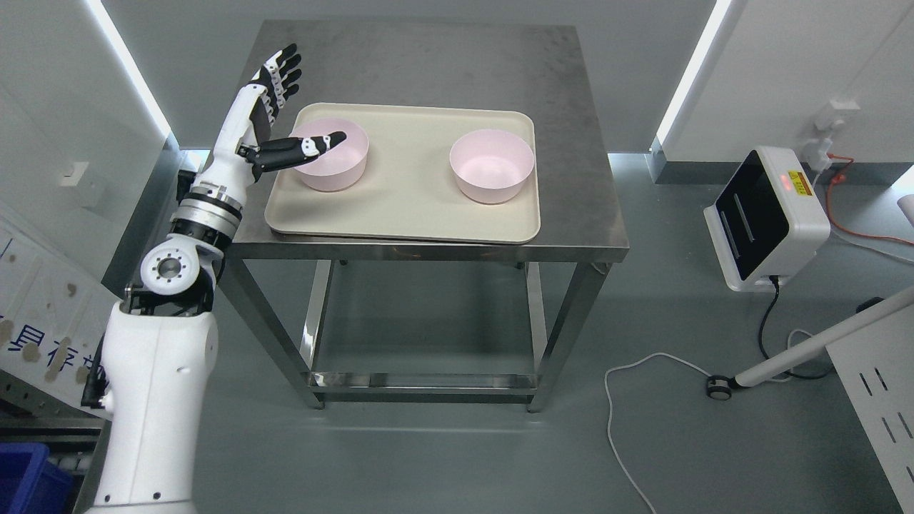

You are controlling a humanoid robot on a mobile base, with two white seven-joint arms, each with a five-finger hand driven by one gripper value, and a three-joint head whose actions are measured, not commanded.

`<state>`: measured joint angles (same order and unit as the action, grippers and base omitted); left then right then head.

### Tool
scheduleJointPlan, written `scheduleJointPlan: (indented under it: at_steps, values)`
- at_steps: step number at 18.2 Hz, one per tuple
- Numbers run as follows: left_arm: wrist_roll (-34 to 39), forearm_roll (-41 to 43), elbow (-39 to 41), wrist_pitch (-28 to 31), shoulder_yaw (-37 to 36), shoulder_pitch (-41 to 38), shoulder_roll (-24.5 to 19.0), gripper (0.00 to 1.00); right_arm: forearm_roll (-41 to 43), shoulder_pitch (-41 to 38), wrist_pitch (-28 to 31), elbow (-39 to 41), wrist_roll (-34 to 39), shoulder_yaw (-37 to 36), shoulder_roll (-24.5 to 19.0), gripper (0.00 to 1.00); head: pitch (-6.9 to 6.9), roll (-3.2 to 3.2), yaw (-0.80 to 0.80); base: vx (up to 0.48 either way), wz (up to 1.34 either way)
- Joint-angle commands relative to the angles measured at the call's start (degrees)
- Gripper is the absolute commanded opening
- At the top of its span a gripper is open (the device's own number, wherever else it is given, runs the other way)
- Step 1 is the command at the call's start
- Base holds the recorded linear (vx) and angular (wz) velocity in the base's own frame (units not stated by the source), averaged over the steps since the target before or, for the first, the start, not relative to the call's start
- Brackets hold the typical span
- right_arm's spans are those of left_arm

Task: Stack pink IKEA bowls on left shelf middle
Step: 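Reach the left hand toward the pink bowl farther from the table edge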

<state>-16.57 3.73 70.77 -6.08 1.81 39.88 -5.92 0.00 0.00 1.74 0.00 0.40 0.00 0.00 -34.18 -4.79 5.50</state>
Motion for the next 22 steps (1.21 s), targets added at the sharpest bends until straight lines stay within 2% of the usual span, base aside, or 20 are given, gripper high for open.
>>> scheduleJointPlan:
  at_steps: [1, 5, 6, 8, 16, 20, 22]
  values:
    - [-0.39, 5.15, -21.36, -0.24, -10.16, 12.4, 0.3, 0.98, 0.0, -1.67, 0.28, 1.93, -0.05, -0.7, 1.0, 1.0, 0.0, 0.0, 0.0, 0.0, 0.0]
    - [-2.32, 5.41, -28.92, 0.45, -10.86, 15.66, -0.4, 0.93, 0.0, -1.67, 0.28, 1.93, -0.05, -0.62, 1.0, 1.0, 0.0, 0.0, 0.0, 0.0, 0.0]
    - [-3.55, 5.76, -29.8, 2.98, -10.86, 15.75, -0.58, 0.93, 0.0, -1.67, 0.28, 1.93, -0.05, -0.7, 1.0, 1.0, 0.0, 0.0, 0.0, 0.0, 0.0]
    - [-3.74, 6.2, -29.9, 6.43, -10.78, 16.19, -1.28, 0.93, 0.0, -1.67, 0.28, 1.93, -0.05, -0.62, 1.0, 1.0, 0.0, 0.0, 0.0, 0.0, 0.0]
    - [-3.73, 6.29, -30.43, 6.35, -6.47, 16.1, -8.22, 0.93, 0.0, -1.67, 0.2, 1.93, -0.05, -0.62, 1.0, 1.0, 0.0, 0.0, 0.0, 0.0, 0.0]
    - [-3.82, 9.01, -30.43, 6.26, -8.4, 14.96, -8.67, 0.93, 0.0, -1.67, 0.28, 1.93, -0.05, -0.7, 1.0, 1.0, 0.0, 0.0, 0.0, 0.0, 0.0]
    - [-4.0, 9.19, -30.34, 6.26, -8.4, 14.96, -8.23, 0.88, 0.0, -1.67, 0.19, 1.93, -0.05, -0.62, 1.0, 1.0, 0.0, 0.0, 0.0, 0.0, 0.0]
